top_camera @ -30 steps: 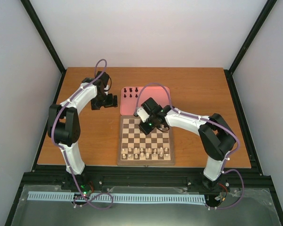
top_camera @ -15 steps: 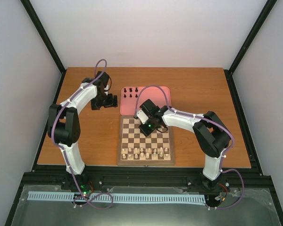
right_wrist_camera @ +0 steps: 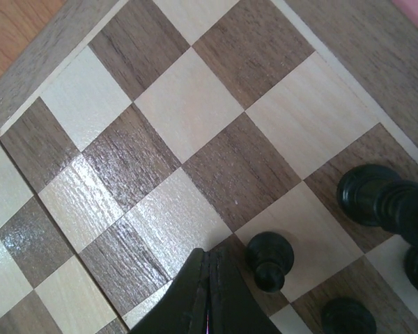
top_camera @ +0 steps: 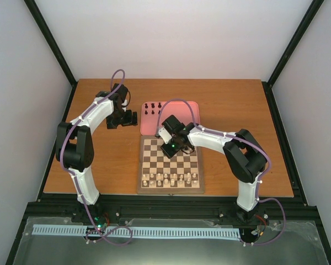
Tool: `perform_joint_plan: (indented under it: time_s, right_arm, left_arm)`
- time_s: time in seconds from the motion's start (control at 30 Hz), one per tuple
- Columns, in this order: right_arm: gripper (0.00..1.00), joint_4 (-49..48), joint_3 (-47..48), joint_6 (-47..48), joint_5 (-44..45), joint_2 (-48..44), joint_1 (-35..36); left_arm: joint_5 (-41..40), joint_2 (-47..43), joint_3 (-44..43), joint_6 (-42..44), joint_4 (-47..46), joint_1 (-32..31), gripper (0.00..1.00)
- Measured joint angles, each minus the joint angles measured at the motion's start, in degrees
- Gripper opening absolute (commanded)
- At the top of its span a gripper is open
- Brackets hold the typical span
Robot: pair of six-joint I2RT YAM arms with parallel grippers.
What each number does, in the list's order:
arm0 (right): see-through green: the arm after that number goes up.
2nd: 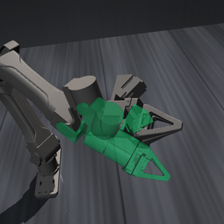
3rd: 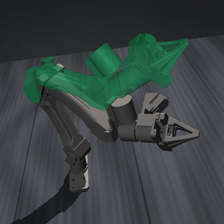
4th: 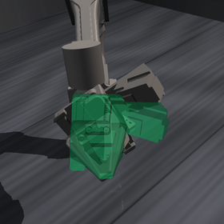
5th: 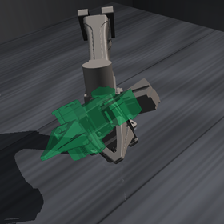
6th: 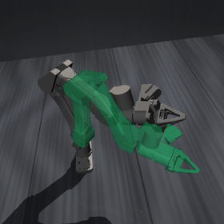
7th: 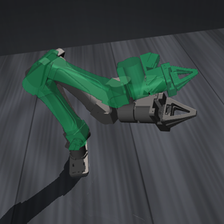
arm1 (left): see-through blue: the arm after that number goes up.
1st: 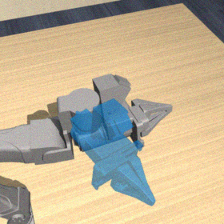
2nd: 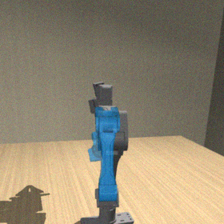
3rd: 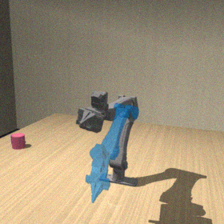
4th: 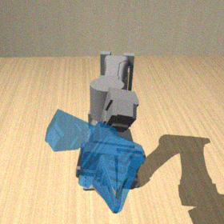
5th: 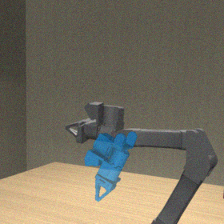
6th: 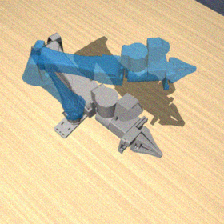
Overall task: Set up the chess pieces on the board
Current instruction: Adjust the chess piece on the chessboard.
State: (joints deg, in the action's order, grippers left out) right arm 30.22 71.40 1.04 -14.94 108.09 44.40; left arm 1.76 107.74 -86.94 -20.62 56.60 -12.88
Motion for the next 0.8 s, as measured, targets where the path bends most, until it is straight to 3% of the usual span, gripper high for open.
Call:
perform_joint_plan:
  time_s: [0.8]
  right_arm:
    - [0.03, -0.42, 0.74, -0.44, 2.29, 0.55, 0.00]
  left_arm:
    - [0.20, 0.00, 0.00, 0.00, -0.02, 0.00, 1.00]
